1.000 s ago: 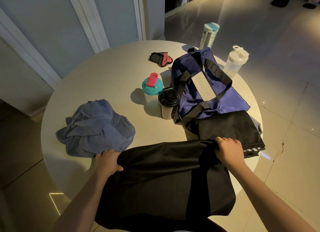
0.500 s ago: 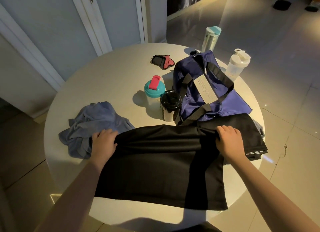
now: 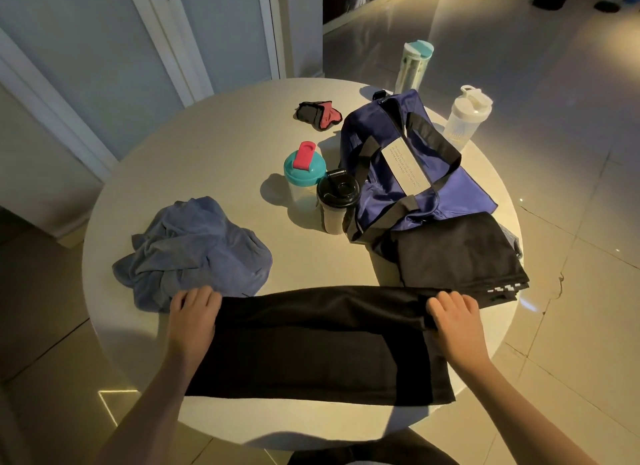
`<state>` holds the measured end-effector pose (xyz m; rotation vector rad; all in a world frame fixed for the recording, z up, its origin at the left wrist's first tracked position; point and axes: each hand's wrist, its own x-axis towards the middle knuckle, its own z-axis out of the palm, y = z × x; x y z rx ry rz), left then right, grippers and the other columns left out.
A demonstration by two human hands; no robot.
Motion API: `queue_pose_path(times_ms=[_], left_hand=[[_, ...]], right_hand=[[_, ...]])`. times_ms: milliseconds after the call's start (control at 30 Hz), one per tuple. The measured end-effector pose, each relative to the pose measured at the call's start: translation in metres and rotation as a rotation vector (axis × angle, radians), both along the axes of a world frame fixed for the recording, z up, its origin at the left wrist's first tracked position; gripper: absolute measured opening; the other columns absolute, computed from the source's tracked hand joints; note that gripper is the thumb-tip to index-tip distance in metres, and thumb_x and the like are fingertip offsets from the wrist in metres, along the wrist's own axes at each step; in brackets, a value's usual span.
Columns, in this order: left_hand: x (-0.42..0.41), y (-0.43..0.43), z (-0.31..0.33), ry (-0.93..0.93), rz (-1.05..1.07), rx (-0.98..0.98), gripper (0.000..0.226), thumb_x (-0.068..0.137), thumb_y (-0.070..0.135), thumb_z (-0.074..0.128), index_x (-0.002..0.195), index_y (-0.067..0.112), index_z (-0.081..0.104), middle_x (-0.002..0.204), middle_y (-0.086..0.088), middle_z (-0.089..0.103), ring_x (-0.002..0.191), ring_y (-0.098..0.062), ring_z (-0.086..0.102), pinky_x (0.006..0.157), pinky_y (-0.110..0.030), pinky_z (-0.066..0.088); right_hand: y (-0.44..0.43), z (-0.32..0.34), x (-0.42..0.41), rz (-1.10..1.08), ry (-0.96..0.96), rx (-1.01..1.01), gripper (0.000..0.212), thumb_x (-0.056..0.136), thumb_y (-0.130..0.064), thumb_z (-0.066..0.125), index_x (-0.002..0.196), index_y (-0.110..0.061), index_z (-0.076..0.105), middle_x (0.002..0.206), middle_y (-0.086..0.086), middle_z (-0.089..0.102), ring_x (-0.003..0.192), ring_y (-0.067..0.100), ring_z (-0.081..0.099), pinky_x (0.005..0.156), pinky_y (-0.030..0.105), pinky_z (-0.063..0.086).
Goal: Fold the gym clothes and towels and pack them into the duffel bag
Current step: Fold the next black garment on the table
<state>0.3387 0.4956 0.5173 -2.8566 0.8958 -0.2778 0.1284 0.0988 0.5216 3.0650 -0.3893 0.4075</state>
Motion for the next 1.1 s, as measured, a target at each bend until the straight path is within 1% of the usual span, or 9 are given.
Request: queue_pose_path(times_ms=[233,367,433,500,600,733,800,900,1100], left_hand=[[-0.026,0.032,-0.033,0.027,-0.043,0.027,0.042,0.045,-0.009,0.081,0.081,0.006,0.064,0.084,-0.014,0.06,0.079,-0.034,0.06,0.079,-0.044,0.046],[-0.036,0.044,-0.04,0.13,-0.039,-0.029,0.04,0.047,0.001,0.084,0.084,0.009,0.071,0.094,-0.01,0.066,0.086,-0.03,0.065,0.09,-0.048,0.042],[-0.04,0.049,-0.038,0.136,-0.058,-0.102,0.022,0.069,0.02,0.065,0.087,0.01,0.073,0.099,-0.007,0.067,0.09,-0.026,0.065,0.096,-0.05,0.038],[-0.043,0.053,-0.039,0.157,-0.063,-0.13,0.039,0.082,0.033,0.043,0.089,0.012,0.074,0.102,-0.005,0.068,0.093,-0.024,0.065,0.097,-0.05,0.036],[-0.045,0.051,-0.038,0.178,0.038,-0.228,0.042,0.091,0.035,0.041,0.085,0.01,0.075,0.096,-0.004,0.069,0.087,-0.024,0.063,0.085,-0.047,0.044],[-0.042,0.027,-0.03,0.241,0.424,-0.395,0.025,0.081,0.02,0.073,0.099,0.004,0.067,0.096,-0.012,0.063,0.087,-0.029,0.057,0.072,-0.045,0.049],[-0.04,0.018,-0.029,0.374,0.646,-0.375,0.053,0.076,0.029,0.077,0.118,0.004,0.057,0.112,-0.018,0.057,0.104,-0.035,0.053,0.082,-0.051,0.048],[-0.038,0.017,-0.037,0.533,0.82,-0.309,0.071,0.072,0.04,0.078,0.122,0.001,0.047,0.118,-0.021,0.053,0.109,-0.039,0.05,0.086,-0.053,0.047],[-0.028,0.023,-0.035,0.745,0.883,-0.364,0.057,0.074,0.037,0.078,0.111,0.0,0.055,0.103,-0.018,0.065,0.096,-0.037,0.061,0.083,-0.047,0.052]], right_hand=[[0.018,-0.023,-0.035,-0.033,0.255,0.056,0.045,0.038,-0.004,0.088,0.074,-0.014,0.063,0.073,0.003,0.059,0.065,0.024,0.058,0.067,0.041,0.053],[0.026,-0.026,-0.047,-0.088,0.466,0.169,0.041,0.044,-0.02,0.087,0.08,-0.018,0.066,0.08,-0.002,0.059,0.075,0.022,0.062,0.078,0.044,0.052],[0.027,-0.02,-0.048,-0.098,0.546,0.235,0.033,0.071,-0.041,0.066,0.098,-0.022,0.063,0.099,-0.005,0.055,0.099,0.018,0.054,0.101,0.043,0.036],[0.028,-0.012,-0.049,-0.123,0.603,0.287,0.046,0.083,-0.056,0.033,0.104,-0.027,0.062,0.103,-0.012,0.049,0.102,0.009,0.044,0.109,0.036,0.022],[0.032,-0.009,-0.044,-0.179,0.428,0.354,0.067,0.089,-0.063,0.012,0.09,-0.026,0.069,0.089,-0.016,0.05,0.09,0.006,0.042,0.101,0.032,0.027],[0.041,-0.017,-0.03,-0.215,0.132,0.306,0.027,0.089,-0.035,0.058,0.102,-0.013,0.067,0.104,0.004,0.064,0.092,0.023,0.057,0.084,0.032,0.043],[0.045,-0.018,-0.025,-0.191,0.246,0.298,0.039,0.088,-0.034,0.06,0.122,-0.014,0.06,0.129,0.011,0.056,0.114,0.032,0.054,0.095,0.044,0.043],[0.05,-0.026,-0.028,-0.181,0.575,0.326,0.062,0.095,-0.051,0.038,0.149,-0.023,0.024,0.158,0.003,0.016,0.144,0.027,0.015,0.115,0.047,0.014],[0.052,-0.025,-0.031,-0.177,0.672,0.296,0.068,0.095,-0.057,0.031,0.151,-0.028,0.005,0.16,0.001,0.001,0.147,0.025,0.001,0.116,0.048,0.003]])
